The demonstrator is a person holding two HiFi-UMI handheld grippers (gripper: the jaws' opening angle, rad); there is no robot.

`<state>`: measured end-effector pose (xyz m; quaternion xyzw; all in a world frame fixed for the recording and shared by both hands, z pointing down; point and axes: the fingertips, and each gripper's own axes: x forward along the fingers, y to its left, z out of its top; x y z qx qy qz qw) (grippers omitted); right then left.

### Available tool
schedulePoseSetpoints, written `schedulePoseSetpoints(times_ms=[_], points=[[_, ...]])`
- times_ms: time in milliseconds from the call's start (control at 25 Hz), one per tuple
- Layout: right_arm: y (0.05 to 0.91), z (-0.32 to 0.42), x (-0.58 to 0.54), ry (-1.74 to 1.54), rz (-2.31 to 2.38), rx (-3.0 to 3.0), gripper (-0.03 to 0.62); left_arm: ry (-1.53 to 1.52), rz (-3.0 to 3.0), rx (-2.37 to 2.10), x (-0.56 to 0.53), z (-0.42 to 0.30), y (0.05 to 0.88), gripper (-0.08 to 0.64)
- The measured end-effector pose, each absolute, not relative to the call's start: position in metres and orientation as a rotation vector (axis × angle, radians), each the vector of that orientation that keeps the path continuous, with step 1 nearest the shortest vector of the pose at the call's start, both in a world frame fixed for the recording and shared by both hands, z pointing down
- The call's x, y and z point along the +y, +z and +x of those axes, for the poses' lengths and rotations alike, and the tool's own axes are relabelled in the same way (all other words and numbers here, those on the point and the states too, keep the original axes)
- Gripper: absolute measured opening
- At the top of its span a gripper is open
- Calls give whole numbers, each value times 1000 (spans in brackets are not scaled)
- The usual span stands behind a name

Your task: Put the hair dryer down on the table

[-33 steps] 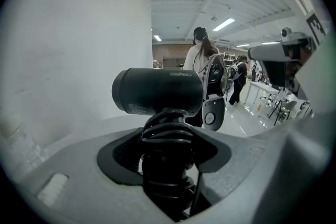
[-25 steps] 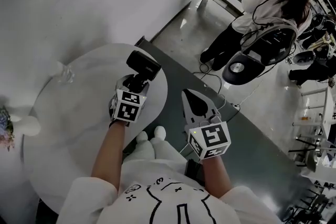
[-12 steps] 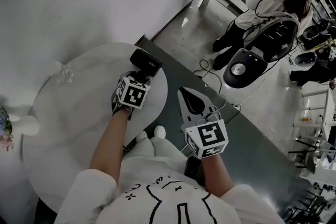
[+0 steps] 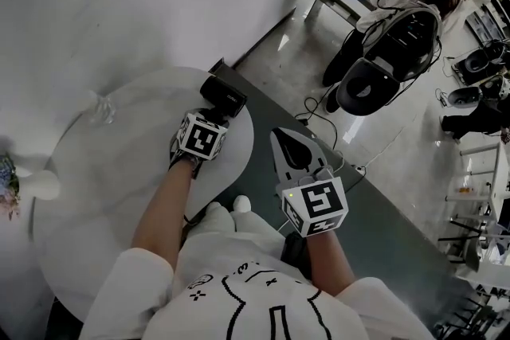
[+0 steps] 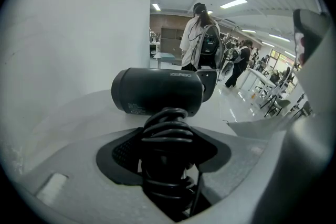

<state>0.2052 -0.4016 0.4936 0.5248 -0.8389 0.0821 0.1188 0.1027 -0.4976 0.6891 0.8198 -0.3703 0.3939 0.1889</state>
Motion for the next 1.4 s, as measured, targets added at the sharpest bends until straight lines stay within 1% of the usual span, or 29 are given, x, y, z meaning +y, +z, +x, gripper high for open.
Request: schedulePoseSetpoints(times_ms=[240,360,440,720,1120,1400], points=[[493,216,-354,190,1523,-2489,0,1078,2321,-1008,-450,113,701,265],[491,229,-339,183,1534,-2494,0,1075,2314,-1007,-432,124,701,317],[487,234,-332,179,1540,-2505,0,1074,2315,-1019,-423,126,698,331],[480,226,-321,145,1539,-2535,0,999,2390,-1093,-420,120,671,337],[444,183,-315,-30,1612,-2511,0,938,2484,-1107,-409,72,623,347],[423,174,-322,10,1764,-2455,0,849,2535,-1104,-409,33,586,345]])
